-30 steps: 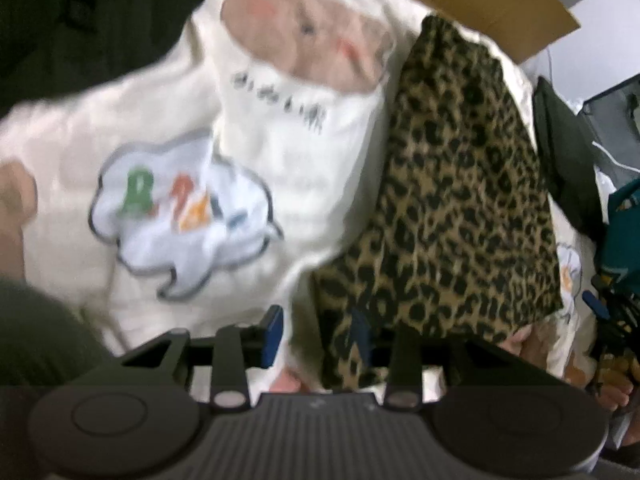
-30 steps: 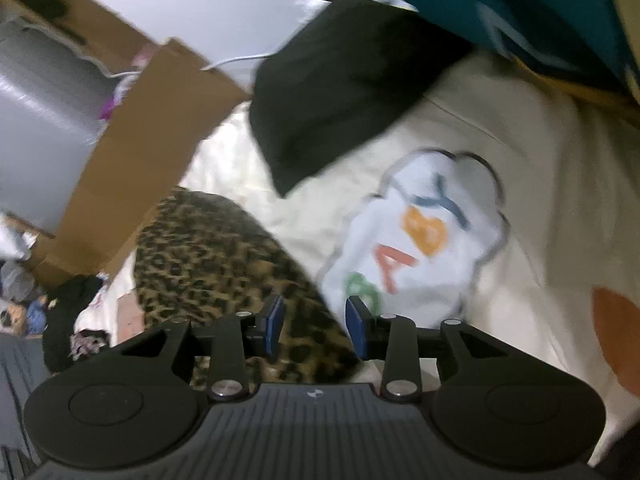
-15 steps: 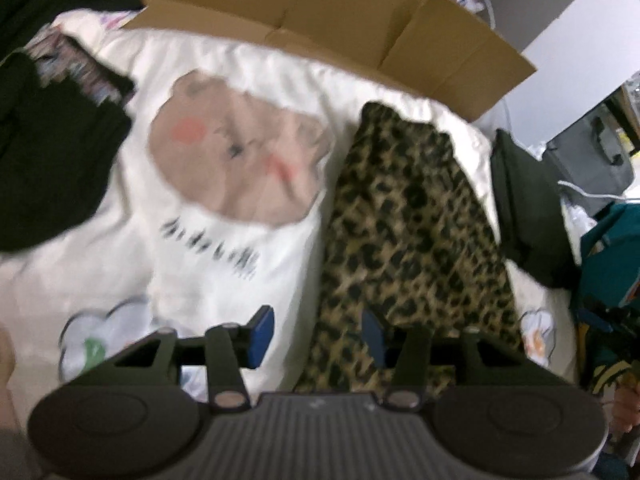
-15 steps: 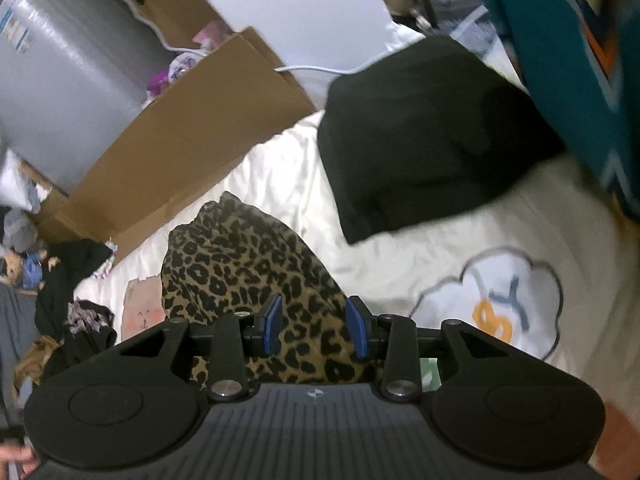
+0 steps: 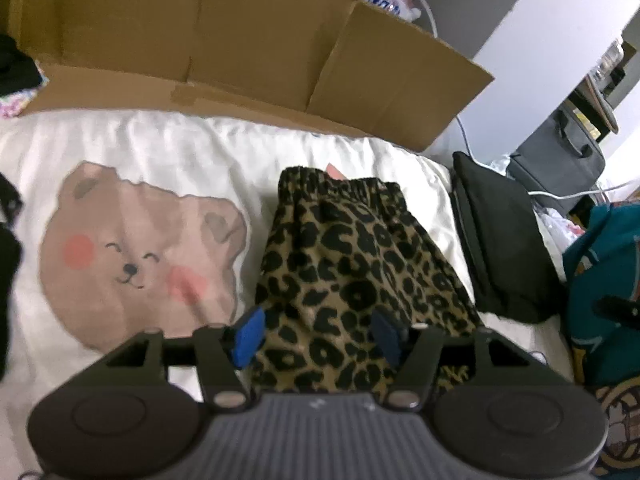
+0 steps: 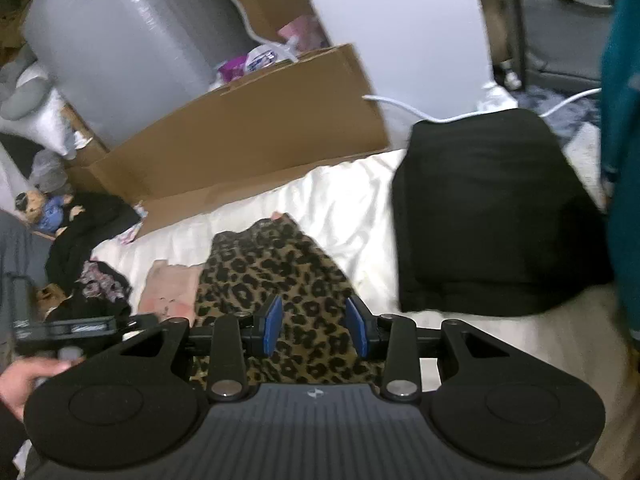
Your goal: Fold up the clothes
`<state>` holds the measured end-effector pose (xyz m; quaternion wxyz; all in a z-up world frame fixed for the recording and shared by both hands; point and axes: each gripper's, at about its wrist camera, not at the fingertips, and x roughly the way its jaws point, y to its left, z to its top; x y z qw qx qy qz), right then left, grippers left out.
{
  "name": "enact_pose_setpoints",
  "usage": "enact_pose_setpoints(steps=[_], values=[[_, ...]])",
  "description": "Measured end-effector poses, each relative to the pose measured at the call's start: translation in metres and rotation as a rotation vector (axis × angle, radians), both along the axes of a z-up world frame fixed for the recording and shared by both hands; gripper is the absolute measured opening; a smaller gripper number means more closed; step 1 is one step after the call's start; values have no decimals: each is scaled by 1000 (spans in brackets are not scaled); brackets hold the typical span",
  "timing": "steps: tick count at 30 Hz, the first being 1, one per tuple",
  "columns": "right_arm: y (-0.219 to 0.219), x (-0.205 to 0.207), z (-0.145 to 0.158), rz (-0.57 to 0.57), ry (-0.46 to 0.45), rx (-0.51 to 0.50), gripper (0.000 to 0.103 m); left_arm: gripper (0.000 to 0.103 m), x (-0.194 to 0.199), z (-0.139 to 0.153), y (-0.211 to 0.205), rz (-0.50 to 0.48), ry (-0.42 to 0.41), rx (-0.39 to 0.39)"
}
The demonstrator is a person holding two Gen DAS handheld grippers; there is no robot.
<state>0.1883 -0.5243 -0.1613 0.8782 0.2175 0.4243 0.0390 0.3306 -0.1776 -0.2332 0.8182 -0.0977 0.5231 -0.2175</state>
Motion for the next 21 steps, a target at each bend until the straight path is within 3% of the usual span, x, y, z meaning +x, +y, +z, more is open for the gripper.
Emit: enact_pose_setpoints(steps=[5,7,16,21], values=[[6,15,-12,-1,37,45,41,68,22,-21,-1,-17,-12,-35],[15,19,-18,39,34,13,49,69,26,-30,0,-29,-19,-39],[29,54,-40,140,13,-149,50,71,21,-60,12,-84,-9,-76],[30,75,-57,133,-2,-140,50,70,20,-71,22,-84,-11,-184]])
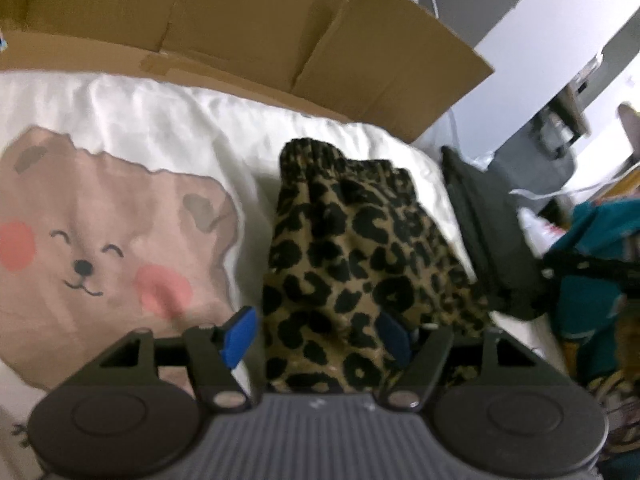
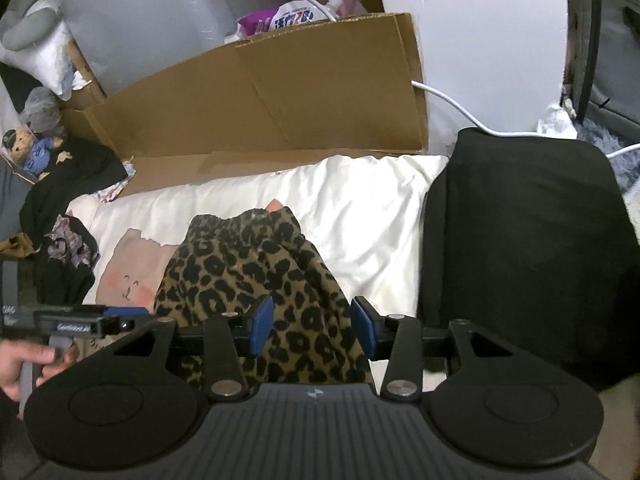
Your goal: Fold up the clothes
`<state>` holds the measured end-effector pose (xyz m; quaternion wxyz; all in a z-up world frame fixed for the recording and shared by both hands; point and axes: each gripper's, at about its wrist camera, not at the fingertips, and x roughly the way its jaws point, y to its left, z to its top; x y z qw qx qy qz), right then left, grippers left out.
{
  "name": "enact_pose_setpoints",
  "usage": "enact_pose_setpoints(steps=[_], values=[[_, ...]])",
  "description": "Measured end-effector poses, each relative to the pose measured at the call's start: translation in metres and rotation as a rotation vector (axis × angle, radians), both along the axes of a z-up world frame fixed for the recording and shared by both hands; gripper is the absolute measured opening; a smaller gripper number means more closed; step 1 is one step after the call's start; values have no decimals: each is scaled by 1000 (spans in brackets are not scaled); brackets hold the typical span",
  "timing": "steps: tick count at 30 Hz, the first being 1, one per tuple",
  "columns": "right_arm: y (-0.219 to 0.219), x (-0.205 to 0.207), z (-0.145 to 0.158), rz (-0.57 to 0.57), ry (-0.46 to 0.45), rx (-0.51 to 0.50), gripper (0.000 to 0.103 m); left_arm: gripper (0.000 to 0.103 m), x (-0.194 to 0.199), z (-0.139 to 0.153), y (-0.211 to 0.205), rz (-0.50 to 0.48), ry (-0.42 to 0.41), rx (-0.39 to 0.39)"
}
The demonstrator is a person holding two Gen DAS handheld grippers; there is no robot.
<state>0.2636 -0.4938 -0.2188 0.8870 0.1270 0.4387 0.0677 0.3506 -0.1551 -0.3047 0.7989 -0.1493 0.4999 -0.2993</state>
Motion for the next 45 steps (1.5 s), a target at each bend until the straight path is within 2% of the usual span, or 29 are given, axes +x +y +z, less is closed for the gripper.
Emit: enact_pose_setpoints(steps=[5,9,15,21,24,28,32,35,37,39,40,44,45], values=[[8,14,-16,-17,-17,40,50,70,10,-14,5,-27,-22,-13],[22,28,-27,10,-14,45,50,69,20,-28,16,5,18,-78],[45,47,-35,43,-15,14,50,69,18,-26,21,-22,12,-90],[49,71,-55,4,-2,33,50,69,22,-27,30,-4,26,-105],[56,79,-64,16,6,4,50,69,22,-26,32,1,21,-109],[63,83,-75,-41,16,-33,50,69,21,-28,31,5,22,-100],[72,89,-87,-26,44,-117,49,69,18,-28,30,-3,13,-88],[73,91,-93,-20,65,-88,49,69,18,-31,31,-10,11,-85],[76,90,-94,2,63,-76,49,69,20,-33,32,-5,24,-97],[79,87,-91,24,69,-77,42,69,19,-33,34,-7,26,-101],[82,86,-87,39,79,-75,35,69,19,-33,34,-8,27,-102],[91,76,-62,144,44,-94,36,69,19,-32,35,1,33,-107],[89,76,-58,138,30,-91,36,69,20,-32,35,6,35,-110]])
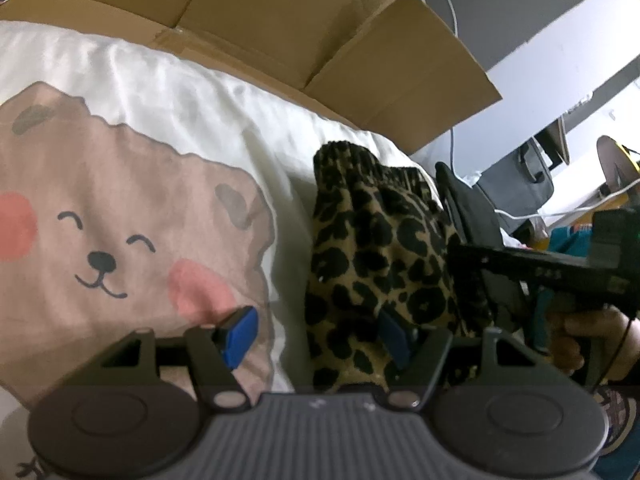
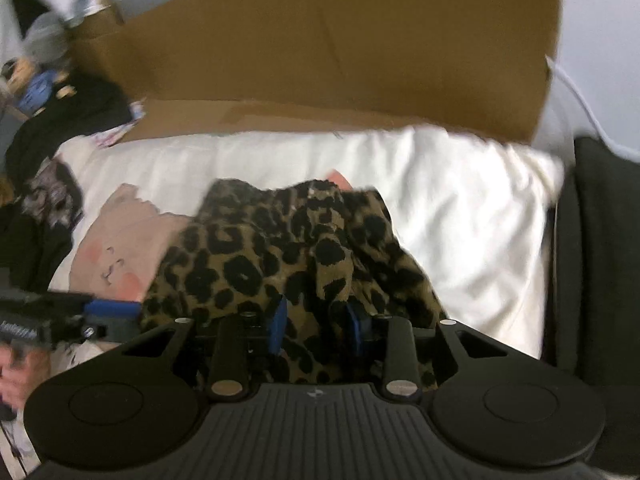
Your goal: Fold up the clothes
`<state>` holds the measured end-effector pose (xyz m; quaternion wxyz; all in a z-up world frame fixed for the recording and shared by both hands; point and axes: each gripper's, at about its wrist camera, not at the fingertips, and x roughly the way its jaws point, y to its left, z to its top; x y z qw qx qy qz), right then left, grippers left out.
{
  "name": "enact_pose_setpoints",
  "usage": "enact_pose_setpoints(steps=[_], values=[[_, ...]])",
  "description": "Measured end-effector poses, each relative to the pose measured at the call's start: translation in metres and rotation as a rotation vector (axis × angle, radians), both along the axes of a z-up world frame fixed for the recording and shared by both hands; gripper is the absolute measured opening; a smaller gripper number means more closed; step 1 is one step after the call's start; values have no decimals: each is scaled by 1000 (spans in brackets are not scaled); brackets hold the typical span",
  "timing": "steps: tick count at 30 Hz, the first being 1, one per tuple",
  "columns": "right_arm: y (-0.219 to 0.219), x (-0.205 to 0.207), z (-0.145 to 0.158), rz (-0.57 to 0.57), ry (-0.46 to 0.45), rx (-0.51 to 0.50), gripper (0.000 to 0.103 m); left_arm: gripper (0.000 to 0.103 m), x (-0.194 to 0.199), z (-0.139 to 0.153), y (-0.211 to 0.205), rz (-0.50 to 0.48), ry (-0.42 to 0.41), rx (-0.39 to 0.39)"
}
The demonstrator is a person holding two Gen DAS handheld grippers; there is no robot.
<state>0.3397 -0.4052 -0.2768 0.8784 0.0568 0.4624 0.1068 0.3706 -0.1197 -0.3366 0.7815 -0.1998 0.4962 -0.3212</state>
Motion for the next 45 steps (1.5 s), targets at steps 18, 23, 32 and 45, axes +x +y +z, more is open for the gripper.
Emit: enact_pose_setpoints(steps=[18,23,32,45], values=[[-7,33,-38,-136,36,29,38,69,3,2,9,64,5,-44],[3,34,-24,-78,34,-49,6,69,2,5,9,65,-16,-44],[2,22,21,-53,-47,-175,2,69,2,5,9,66,-32,-55],[-33,40,0,-149,42,-168,34,68,-6,-2,-11,0,-57,18]])
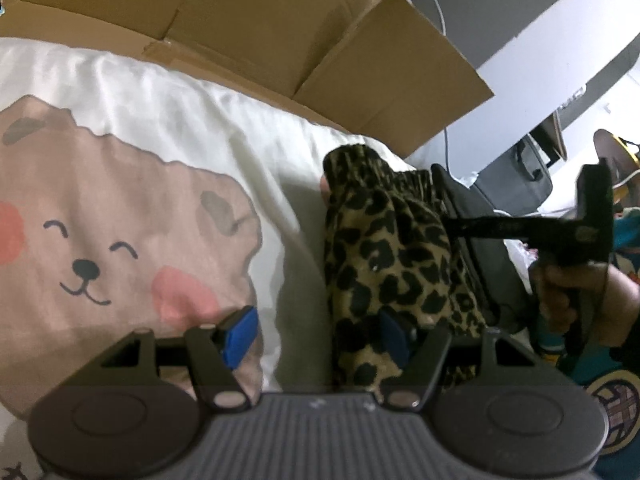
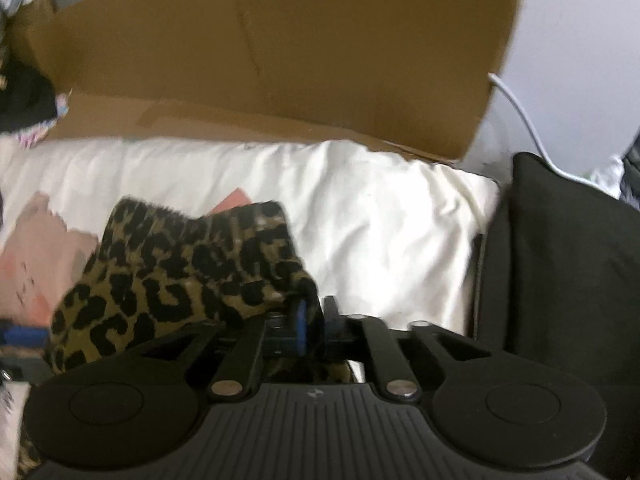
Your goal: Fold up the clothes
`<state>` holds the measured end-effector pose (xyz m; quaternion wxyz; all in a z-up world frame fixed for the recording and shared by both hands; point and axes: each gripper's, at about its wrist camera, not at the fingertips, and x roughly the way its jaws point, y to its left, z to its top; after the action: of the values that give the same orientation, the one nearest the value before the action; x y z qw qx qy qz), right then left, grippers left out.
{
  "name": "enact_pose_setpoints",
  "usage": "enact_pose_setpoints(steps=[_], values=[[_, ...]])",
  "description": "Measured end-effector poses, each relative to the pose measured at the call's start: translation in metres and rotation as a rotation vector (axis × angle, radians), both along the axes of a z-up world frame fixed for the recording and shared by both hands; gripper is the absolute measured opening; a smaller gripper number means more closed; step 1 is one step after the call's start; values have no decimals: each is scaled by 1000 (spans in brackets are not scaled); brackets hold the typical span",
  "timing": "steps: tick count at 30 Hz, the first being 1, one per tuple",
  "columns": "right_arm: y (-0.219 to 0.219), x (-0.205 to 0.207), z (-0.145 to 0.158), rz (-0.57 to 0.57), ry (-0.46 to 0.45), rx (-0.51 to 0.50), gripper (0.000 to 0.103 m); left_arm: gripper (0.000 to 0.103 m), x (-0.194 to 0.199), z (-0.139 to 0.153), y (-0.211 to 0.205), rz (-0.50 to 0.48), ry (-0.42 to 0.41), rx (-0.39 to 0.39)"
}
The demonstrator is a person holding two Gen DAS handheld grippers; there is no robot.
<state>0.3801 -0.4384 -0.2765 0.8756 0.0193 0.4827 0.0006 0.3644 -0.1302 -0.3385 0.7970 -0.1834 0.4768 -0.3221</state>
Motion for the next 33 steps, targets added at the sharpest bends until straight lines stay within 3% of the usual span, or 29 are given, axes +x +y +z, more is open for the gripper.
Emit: enact_pose_setpoints(steps=[1,5,8,10,12,15,22,26,33], values=[[-4,-3,5,-11,-12,7,41,68,1,0,0,3,1,5],[-20,-18,21,-16,-26,25,41,64,-2,2,-4,-2,-48,79],[-19,-32,20,37,14,16,41,64,-11,7,-15,-38,-144,188],[-16,-38,9,69,65,-18,41,64,-13,7,-19,-41,-157,207],[-14,-44,-5,83,121,-64,40,64,-14,4,-19,-36,-154,205],[-20,-48,-16,61,148,-52,40,64,-13,3,-17,-39,-158,205],[-17,-66,1,98,76,-55,39,63,-11,4,-18,-18,-147,189],[-11,-77,-7,161,139,-37,21,62,-6,4,-12,-2,-125,163],[-20,-84,-17,95,186,-72,22,62,-4,4,-8,10,-112,131]])
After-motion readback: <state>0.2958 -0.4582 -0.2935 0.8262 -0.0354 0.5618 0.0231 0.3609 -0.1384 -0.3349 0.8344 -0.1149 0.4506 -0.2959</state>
